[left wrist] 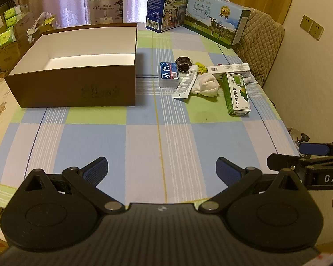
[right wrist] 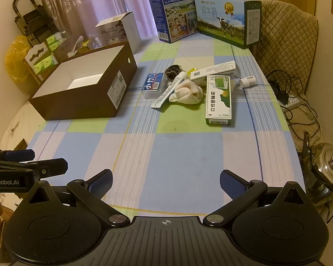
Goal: Organize objects
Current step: 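Move both tools toward the cluster of items beside the box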
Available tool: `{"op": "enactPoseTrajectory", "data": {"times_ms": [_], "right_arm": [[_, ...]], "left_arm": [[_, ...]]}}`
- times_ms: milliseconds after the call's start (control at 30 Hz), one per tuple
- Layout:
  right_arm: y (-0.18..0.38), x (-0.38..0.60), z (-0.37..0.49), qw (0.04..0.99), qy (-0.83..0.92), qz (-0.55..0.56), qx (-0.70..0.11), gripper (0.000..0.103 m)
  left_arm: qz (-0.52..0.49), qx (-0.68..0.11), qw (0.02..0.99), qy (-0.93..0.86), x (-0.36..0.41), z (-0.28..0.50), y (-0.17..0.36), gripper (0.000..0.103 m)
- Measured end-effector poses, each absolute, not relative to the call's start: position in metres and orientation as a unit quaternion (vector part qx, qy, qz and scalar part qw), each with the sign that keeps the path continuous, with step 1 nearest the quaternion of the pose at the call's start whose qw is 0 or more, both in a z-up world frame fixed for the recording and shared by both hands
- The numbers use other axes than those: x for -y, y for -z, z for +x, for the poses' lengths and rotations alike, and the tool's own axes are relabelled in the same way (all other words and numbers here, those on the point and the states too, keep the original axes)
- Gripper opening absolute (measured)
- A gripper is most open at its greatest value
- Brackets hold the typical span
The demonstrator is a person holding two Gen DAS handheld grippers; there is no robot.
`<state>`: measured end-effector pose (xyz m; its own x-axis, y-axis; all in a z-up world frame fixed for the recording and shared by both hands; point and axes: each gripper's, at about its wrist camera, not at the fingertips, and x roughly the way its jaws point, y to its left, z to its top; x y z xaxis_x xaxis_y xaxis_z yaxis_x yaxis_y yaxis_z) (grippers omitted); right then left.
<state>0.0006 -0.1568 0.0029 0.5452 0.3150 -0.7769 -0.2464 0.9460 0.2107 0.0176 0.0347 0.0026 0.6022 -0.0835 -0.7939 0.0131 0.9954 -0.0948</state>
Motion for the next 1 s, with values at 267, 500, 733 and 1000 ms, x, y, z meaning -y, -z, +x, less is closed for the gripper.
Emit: {"op": "enactPoseTrajectory", "data": {"times_ms": [267,500,733,1000], "right_arm": [[-0.001,0.152,0.013,0.877,-0.155,0.037,-0.453,0.101],[0.000,0.148,0.027,0.878,-0.149,0.043,-0.453,0.101],[0.003,0.142,0.043,0.879,-0.135,0.055,-0.455,0.101],[0.006,0.132,0.062,0.880,-0.119,0.065,-0.456,0.101]], "left_arm": [[-0.034,-0.452,0.891,0.031,-0.040,0.033,0.001,0.102],[-0.027,-0.459,0.887,0.037,-0.046,0.053,0.005,0.102],[-0.017,-0.465,0.884,0.049,-0.054,0.078,0.009,0.102],[-0.005,-0.469,0.881,0.063,-0.066,0.107,0.012,0.102]]}}
